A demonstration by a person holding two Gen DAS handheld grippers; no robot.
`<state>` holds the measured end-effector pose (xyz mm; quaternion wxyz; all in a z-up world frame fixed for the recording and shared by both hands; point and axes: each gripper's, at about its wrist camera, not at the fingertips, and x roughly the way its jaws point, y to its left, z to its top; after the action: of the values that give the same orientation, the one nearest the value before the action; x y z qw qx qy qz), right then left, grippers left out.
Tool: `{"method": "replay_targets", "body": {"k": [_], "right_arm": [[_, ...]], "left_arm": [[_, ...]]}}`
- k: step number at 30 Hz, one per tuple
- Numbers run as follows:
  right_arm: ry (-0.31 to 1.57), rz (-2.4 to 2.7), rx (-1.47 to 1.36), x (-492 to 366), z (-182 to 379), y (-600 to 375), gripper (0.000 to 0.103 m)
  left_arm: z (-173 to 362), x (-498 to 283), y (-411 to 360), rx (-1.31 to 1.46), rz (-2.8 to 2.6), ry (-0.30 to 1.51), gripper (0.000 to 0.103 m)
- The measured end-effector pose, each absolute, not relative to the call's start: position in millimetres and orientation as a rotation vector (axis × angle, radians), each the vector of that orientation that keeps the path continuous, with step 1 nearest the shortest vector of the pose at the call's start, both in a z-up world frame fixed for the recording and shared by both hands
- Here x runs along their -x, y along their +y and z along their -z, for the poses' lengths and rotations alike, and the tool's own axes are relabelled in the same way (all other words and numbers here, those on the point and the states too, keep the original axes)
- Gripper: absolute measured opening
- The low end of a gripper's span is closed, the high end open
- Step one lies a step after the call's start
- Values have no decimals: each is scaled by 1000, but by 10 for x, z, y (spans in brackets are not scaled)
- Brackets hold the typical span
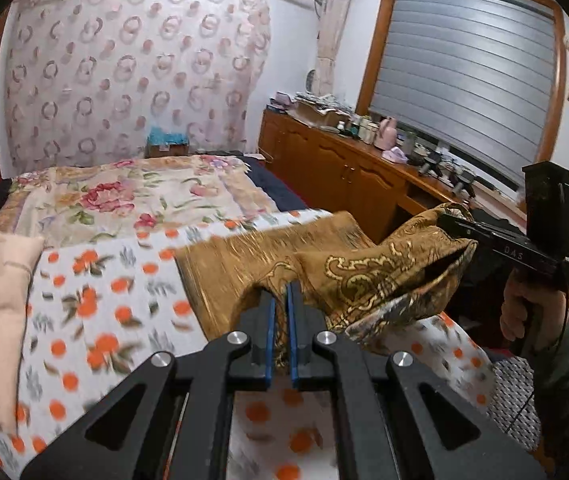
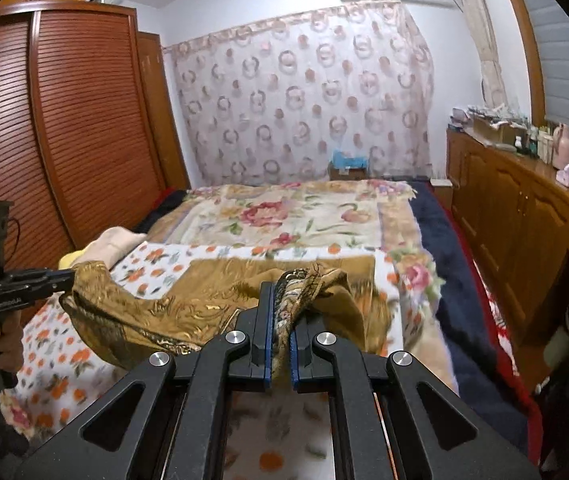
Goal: Fold small clothes
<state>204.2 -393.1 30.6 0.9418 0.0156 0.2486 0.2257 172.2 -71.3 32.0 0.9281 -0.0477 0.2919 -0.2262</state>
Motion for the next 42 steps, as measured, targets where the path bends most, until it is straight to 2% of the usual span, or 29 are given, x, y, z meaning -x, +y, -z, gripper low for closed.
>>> {"method": "replay_targets", "body": {"k": [12,18,20,22,23,24,25,27,33,42], "right_arm": [[617,-417,-42,-2910,-22,-3926,4],[614,-457,-48,-3234,-35,-3915,9],[604,-446,-9,-3272,-62,-3885,11],[588,-431,17,-3292,-101,-3890,19],[581,-410,16,-3308,-120,-3916,32],[577,-396,7,-3322,-138,-3953,40],[572,-386,-1,-3332,-165,-4003,41],[572,-365,4,-3348,-182,-4060,41],[639,-402,53,-3332,-45,-4101,46],[803,-424,148,-3607,467,-3820,45]], "left_arm": [[-112,-2642,-716,103,414,673,3],[-2,-3009,-696,119,402,730,3],[11,-3112,-672,126,415,749,6],[8,-3152,-646,134,433,757,10],[10,-3163,-640,133,435,759,12],[4,-3173,-635,128,432,760,19],[-11,-3171,-629,115,420,754,31],[-67,-3155,-607,88,390,729,37],[-79,-3062,-558,47,422,742,41],[351,-3208,-694,44,442,887,42]]}}
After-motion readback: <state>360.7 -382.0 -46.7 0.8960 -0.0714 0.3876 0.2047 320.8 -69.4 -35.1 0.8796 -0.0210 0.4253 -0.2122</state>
